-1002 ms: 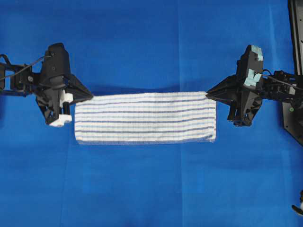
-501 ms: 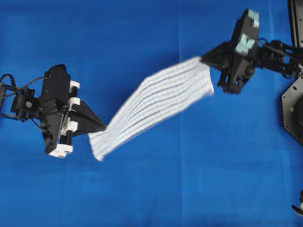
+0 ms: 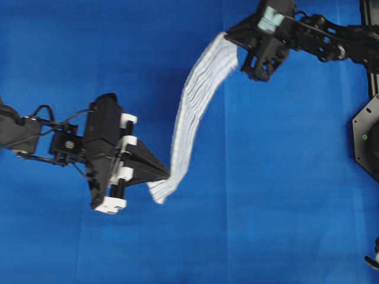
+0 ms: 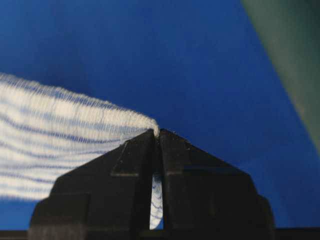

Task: Fold the blue towel.
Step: 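Rotate the held strip to vertical, right gripper moving up, left down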

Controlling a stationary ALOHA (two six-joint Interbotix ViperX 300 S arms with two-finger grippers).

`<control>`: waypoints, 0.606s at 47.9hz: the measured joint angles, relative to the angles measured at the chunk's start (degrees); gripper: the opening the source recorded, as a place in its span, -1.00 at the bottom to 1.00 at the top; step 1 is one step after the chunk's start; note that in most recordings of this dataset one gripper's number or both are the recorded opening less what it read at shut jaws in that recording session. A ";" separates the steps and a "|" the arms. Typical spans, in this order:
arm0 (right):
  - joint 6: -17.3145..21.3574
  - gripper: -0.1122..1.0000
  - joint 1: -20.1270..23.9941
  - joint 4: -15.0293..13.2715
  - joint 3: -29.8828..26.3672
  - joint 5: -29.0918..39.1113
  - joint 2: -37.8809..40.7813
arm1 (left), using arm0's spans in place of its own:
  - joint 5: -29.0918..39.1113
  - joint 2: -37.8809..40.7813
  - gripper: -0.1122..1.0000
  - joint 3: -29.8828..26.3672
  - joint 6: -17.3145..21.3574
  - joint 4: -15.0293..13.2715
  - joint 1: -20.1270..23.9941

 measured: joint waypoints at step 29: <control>-3.78 -0.74 -1.93 0.00 -7.03 -0.35 4.83 | -0.18 10.81 -0.79 -11.87 2.46 0.18 1.32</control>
